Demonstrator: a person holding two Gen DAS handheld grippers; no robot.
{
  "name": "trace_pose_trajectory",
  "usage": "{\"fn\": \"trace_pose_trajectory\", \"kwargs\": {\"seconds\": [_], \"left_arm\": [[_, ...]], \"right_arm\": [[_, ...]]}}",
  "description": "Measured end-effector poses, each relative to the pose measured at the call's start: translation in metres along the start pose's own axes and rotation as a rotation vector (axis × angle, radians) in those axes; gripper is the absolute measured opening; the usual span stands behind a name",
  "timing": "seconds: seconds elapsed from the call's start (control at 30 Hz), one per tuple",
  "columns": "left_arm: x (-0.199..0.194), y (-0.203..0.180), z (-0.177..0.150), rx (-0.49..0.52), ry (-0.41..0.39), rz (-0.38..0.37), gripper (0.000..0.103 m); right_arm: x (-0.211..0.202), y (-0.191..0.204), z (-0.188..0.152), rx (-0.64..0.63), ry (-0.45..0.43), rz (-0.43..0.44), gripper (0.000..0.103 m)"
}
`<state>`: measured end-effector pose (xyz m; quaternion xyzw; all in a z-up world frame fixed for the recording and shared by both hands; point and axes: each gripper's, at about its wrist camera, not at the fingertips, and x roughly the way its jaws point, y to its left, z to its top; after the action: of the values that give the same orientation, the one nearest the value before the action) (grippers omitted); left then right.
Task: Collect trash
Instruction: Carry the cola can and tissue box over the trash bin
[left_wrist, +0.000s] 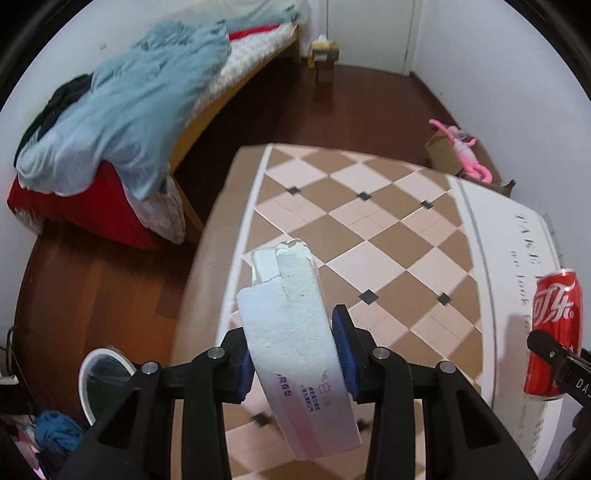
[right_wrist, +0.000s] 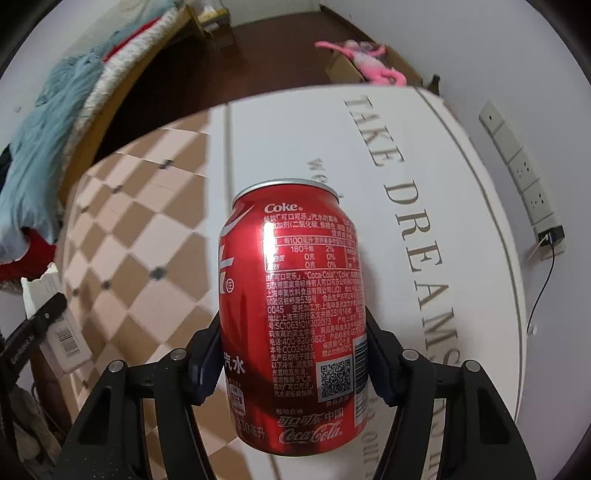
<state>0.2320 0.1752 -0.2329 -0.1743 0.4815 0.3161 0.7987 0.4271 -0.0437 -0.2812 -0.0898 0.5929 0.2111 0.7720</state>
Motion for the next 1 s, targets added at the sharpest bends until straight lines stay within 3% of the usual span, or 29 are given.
{"fn": "trace_pose_trajectory", "kwargs": {"seconds": [0.23, 0.37, 0.63, 0.83, 1.0], "left_arm": [[-0.071, 0.034, -0.017, 0.036, -0.11, -0.017, 0.034], [-0.11, 0.066, -0.029, 0.032, -0.16, -0.027, 0.034], [-0.168, 0.17, -0.06, -0.042, -0.213, 0.009, 0.034], [-0.166, 0.268, -0.095, -0.128, -0.172, 0.096, 0.034], [-0.127, 0.347, -0.128, -0.231, -0.057, 0.115, 0.034]], "right_arm": [[-0.071, 0.05, -0.039, -0.103, -0.159, 0.043, 0.067], [-0.103, 0.078, -0.058, -0.14, -0.196, 0.105, 0.067], [-0.161, 0.177, -0.105, -0.261, -0.243, 0.23, 0.067], [-0.168, 0.28, -0.149, -0.383, -0.222, 0.324, 0.067], [-0.139, 0.363, -0.193, -0.466, -0.151, 0.376, 0.067]]}}
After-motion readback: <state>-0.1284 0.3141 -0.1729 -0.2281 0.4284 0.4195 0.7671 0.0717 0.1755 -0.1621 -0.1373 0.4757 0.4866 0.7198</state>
